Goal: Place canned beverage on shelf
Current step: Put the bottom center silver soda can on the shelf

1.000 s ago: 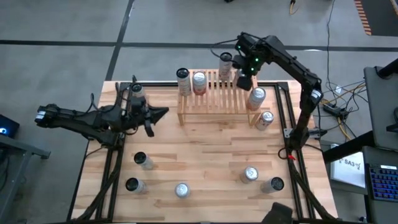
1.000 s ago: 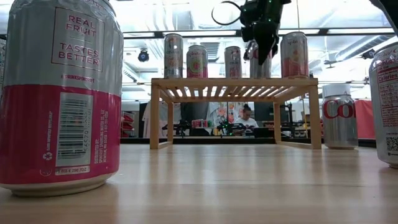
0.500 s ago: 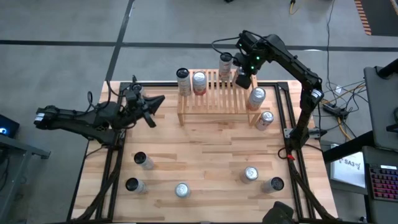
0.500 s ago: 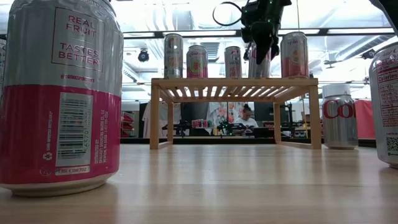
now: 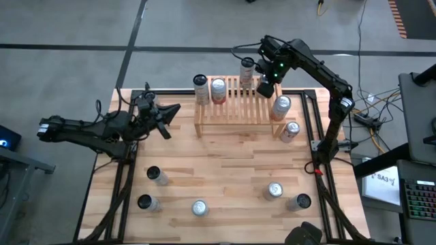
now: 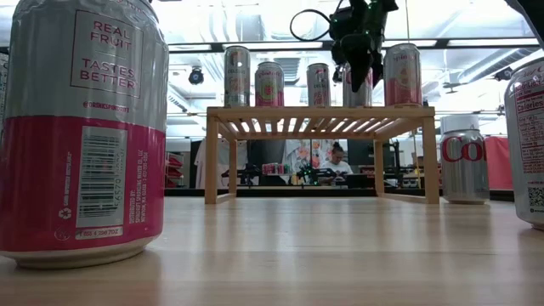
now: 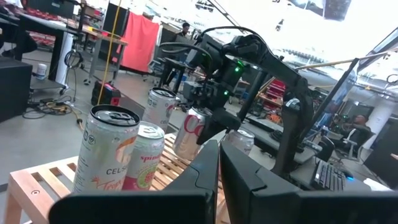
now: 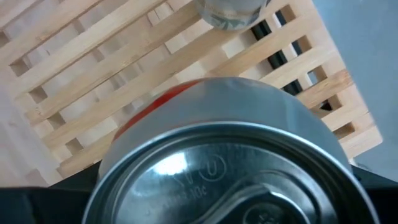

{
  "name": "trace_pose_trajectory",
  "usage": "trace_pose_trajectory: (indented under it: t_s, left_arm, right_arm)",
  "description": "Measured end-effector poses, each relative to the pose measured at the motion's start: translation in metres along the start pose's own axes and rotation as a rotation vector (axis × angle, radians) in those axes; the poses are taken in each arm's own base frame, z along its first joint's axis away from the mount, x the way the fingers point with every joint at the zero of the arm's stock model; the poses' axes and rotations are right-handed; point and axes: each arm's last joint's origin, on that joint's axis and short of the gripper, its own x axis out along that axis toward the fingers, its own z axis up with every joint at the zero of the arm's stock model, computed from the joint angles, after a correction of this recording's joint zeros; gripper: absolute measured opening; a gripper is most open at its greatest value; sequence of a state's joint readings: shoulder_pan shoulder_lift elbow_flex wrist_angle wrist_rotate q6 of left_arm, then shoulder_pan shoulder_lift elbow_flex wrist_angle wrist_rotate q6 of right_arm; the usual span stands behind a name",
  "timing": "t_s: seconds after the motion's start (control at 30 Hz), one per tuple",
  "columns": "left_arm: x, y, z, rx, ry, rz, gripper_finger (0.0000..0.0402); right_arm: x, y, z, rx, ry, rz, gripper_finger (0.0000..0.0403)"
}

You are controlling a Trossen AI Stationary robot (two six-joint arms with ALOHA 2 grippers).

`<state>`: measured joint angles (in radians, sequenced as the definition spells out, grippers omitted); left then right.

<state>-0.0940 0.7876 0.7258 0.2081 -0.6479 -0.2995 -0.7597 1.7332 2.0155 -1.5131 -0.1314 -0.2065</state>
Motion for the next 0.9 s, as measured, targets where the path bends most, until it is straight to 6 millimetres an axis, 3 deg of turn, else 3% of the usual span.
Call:
trace_pose_trajectory:
  t_s: [0.9]
  left_arm:
    - [0.000,0.000,0.000,-0.002,0.000,-0.003,0.0000]
  right_arm:
    - [0.011,-0.002,0.001,0.087,0.012,0.001,0.0320]
